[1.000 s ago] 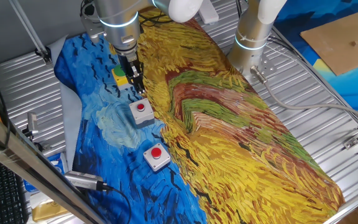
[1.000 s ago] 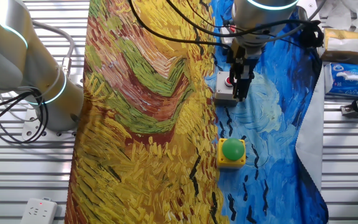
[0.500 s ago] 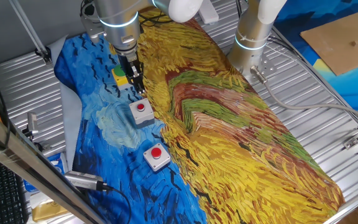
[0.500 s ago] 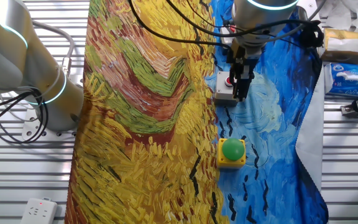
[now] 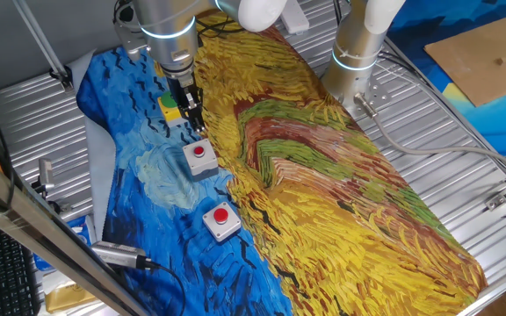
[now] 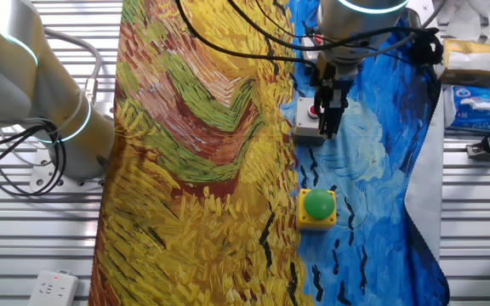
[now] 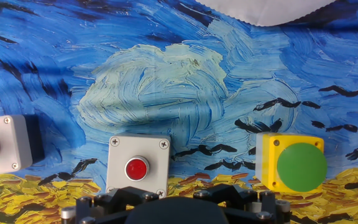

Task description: Press three buttons from left to right in sequence

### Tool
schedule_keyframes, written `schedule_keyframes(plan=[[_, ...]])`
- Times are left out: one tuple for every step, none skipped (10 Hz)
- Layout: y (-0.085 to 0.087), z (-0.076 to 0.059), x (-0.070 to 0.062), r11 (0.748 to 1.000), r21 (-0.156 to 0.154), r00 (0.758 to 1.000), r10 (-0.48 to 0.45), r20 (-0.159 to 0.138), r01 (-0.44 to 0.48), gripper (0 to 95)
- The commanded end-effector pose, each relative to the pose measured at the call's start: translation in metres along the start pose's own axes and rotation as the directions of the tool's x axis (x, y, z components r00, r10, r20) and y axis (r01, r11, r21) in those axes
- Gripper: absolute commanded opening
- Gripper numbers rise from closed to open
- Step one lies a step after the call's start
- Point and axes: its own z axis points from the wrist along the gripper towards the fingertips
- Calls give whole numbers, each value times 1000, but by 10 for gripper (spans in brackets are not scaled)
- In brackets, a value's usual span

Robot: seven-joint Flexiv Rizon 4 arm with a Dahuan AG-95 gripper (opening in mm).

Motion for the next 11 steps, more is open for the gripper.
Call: schedule_keyframes(plan=[[0, 0, 0, 991, -105, 996, -85, 35, 89, 0], [0, 0, 0, 992, -93, 996, -87, 33, 90, 0], [0, 0, 0, 992, -90, 996, -87, 32, 90, 0], [0, 0, 0, 992, -88, 996, -87, 31, 90, 0], [0, 0, 0, 992, -88, 996, -88, 31, 90, 0], [0, 0, 0, 992, -87, 996, -88, 30, 90, 0], [0, 0, 0, 992, -87, 996, -88, 29, 90, 0], [0, 0, 0, 992, -87, 996, -88, 26, 90, 0], [0, 0, 0, 992, -86, 996, -88, 26, 90, 0], [0, 0, 0, 992, -85, 996, -89, 24, 91, 0], [0, 0, 0, 992, -85, 996, -89, 24, 91, 0]])
